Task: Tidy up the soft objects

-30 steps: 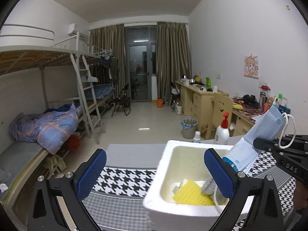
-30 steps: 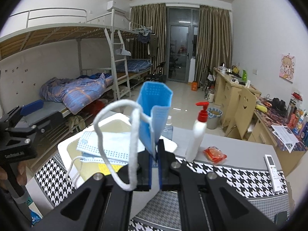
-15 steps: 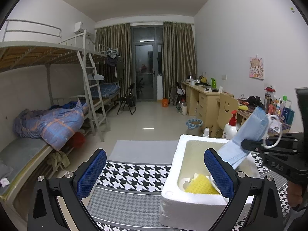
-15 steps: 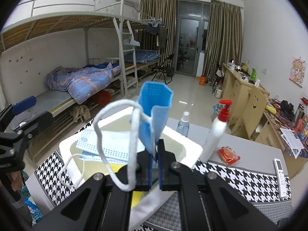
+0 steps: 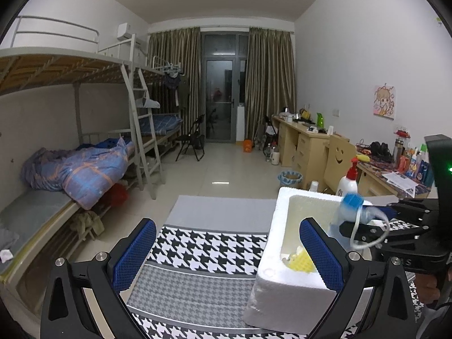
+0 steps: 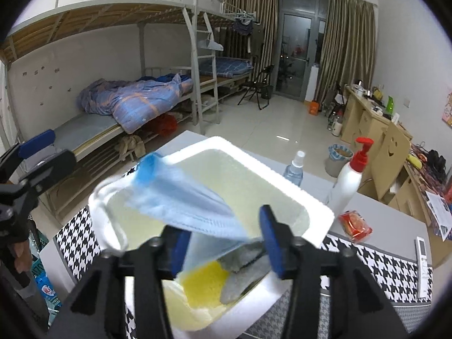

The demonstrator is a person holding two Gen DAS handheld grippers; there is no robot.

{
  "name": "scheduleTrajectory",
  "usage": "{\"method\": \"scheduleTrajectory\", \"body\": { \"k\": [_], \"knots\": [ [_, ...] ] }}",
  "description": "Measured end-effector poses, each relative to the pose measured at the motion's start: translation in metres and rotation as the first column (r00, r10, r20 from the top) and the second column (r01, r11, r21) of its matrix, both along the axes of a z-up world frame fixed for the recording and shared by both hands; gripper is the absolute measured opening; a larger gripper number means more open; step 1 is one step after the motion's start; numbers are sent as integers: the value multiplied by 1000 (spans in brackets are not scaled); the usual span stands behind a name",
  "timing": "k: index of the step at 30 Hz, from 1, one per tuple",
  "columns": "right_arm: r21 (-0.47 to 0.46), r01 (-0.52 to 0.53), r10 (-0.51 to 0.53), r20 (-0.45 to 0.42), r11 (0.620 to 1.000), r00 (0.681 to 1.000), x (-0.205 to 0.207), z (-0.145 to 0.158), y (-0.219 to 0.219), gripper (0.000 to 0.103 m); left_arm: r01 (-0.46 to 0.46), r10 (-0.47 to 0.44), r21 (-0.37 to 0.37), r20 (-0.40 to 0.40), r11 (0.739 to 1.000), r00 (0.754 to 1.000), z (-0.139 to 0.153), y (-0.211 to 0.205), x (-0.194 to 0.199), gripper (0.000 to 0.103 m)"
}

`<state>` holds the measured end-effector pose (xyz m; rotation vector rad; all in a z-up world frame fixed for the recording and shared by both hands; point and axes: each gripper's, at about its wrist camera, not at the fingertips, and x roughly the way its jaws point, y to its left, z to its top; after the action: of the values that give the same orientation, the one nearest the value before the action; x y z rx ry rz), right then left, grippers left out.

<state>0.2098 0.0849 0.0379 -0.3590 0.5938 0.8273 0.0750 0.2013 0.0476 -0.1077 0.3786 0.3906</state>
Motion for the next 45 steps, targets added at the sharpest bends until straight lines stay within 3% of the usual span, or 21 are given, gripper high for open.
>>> {"method": "scheduleTrajectory", "body": {
  "k": [13,25,45],
  "knots": [
    [-13,-20,20,1,1000,1000,-8,1,-9,61,43,-43,-3,0,999,999,2,-8,4,102],
    [56,-32,32,11,998,999,-14,13,-25,62,40,-40,-4,6,999,999,6,-10,1,102],
    [189,38,-54,78,981,996,-28,36,-80,81,115,-116,48,31,992,993,20,-47,-3,102]
  ]
}}
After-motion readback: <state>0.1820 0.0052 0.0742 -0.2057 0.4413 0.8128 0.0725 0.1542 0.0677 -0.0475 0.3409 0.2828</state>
